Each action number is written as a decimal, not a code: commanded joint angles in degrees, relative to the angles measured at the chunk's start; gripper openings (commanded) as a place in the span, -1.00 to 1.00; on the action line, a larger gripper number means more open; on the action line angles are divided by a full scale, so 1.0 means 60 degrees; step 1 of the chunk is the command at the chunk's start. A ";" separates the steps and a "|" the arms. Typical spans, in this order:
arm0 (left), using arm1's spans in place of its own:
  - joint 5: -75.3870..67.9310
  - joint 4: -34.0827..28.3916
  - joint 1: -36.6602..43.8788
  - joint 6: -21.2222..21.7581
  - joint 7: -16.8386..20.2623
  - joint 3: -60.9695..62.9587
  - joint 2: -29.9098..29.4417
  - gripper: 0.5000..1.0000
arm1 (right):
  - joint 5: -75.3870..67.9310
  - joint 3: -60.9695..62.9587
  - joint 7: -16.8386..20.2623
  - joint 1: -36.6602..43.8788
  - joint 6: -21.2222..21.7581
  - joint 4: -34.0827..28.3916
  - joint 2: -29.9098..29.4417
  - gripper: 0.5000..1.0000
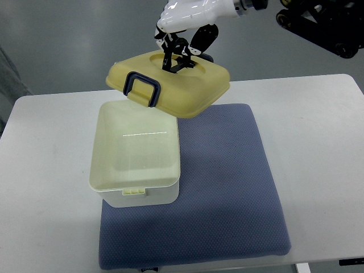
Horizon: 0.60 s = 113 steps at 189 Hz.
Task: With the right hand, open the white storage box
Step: 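Lift the yellow lid off the white box with the right hand, then carry the lid onto the blue mat beside the box and lower it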
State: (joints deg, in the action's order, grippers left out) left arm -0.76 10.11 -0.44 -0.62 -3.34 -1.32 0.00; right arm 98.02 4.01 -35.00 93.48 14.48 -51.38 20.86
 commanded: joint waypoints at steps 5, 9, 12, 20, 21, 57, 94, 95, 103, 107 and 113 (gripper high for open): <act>-0.0005 -0.0001 0.0000 0.0000 0.0000 0.0000 0.0000 1.00 | 0.0011 -0.0024 0.0000 -0.0491 -0.0084 0.0126 0.0565 -1.00; -0.0005 -0.0001 0.0000 0.0000 0.0000 0.0000 0.0000 1.00 | 0.0011 -0.0024 0.0000 -0.0579 -0.0098 0.0126 0.0638 -1.00; 0.0010 -0.0001 0.0000 0.0000 0.0000 0.0000 0.0000 1.00 | 0.0011 -0.0024 0.0000 -0.0623 -0.0098 0.0126 0.0683 -1.00; -0.0005 -0.0001 0.0000 0.0000 0.0000 0.0000 0.0000 1.00 | 0.0011 -0.0024 0.0000 -0.0799 -0.0113 0.0126 0.0785 -1.00; -0.0005 -0.0001 0.0000 0.0000 0.0000 0.0000 0.0000 1.00 | 0.0011 -0.0024 0.0000 -0.0799 -0.0113 0.0126 0.0785 -1.00; -0.0005 -0.0001 0.0000 0.0000 0.0000 0.0000 0.0000 1.00 | 0.0011 -0.0039 0.0000 -0.1458 -0.0259 0.0126 0.0990 -1.00; -0.0005 -0.0001 0.0000 0.0000 0.0000 0.0000 0.0000 1.00 | 0.0011 -0.0156 0.0000 -0.2044 -0.0508 0.0156 0.1005 -1.00; -0.0005 -0.0001 0.0000 0.0000 0.0000 0.0000 0.0000 1.00 | 0.0011 -0.0156 0.0000 -0.2044 -0.0508 0.0156 0.1005 -1.00; 0.0010 -0.0001 0.0000 0.0000 0.0000 0.0000 0.0000 1.00 | 0.0011 -0.0171 0.0000 -0.2147 -0.0523 0.0156 0.1078 -1.00; -0.0005 -0.0001 0.0000 0.0000 0.0000 0.0000 0.0000 1.00 | 0.0026 -0.0171 0.0000 -0.2205 -0.0552 0.0156 0.1122 -1.00; -0.0005 -0.0001 0.0000 0.0000 0.0000 0.0000 0.0000 1.00 | 0.0026 -0.0171 0.0000 -0.2279 -0.0582 0.0156 0.1151 -1.00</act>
State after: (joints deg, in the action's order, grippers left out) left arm -0.76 10.11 -0.44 -0.62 -3.34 -1.32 0.00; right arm 98.10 3.06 -35.00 81.31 11.48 -50.47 27.08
